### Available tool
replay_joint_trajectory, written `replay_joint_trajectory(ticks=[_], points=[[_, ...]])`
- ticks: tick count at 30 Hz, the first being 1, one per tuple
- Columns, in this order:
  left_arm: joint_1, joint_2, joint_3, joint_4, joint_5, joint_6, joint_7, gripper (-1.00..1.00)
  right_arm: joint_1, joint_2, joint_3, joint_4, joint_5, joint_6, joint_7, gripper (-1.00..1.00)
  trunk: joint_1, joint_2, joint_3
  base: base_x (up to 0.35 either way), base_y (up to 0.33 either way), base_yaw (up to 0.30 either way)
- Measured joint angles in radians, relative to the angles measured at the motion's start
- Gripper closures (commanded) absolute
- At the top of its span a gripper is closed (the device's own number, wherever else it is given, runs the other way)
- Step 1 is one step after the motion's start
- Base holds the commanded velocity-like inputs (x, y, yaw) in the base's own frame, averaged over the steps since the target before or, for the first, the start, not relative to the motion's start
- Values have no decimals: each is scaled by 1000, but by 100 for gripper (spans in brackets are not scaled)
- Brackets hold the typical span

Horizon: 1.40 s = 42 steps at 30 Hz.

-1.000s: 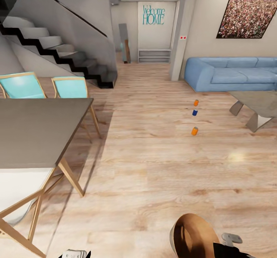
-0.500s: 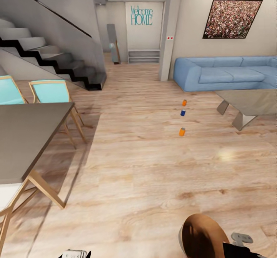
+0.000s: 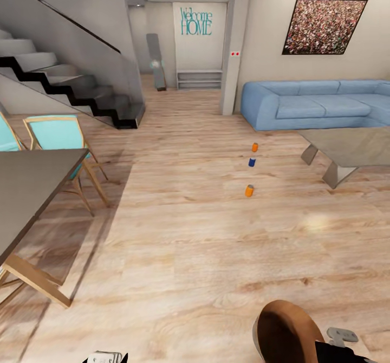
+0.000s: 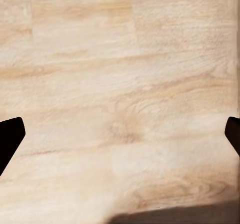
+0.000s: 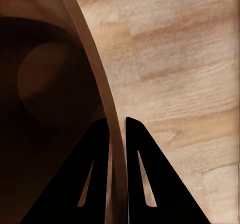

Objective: Put the three can of soda from the living room inside the tash can in the kitchen.

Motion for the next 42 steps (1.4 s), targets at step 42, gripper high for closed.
replay_joint_trajectory(ticks=[42], points=[[0, 0, 0, 0, -1, -1, 0, -100, 0, 11, 3, 2, -2, 0, -1, 100, 0, 0, 0, 297, -109, -99]])
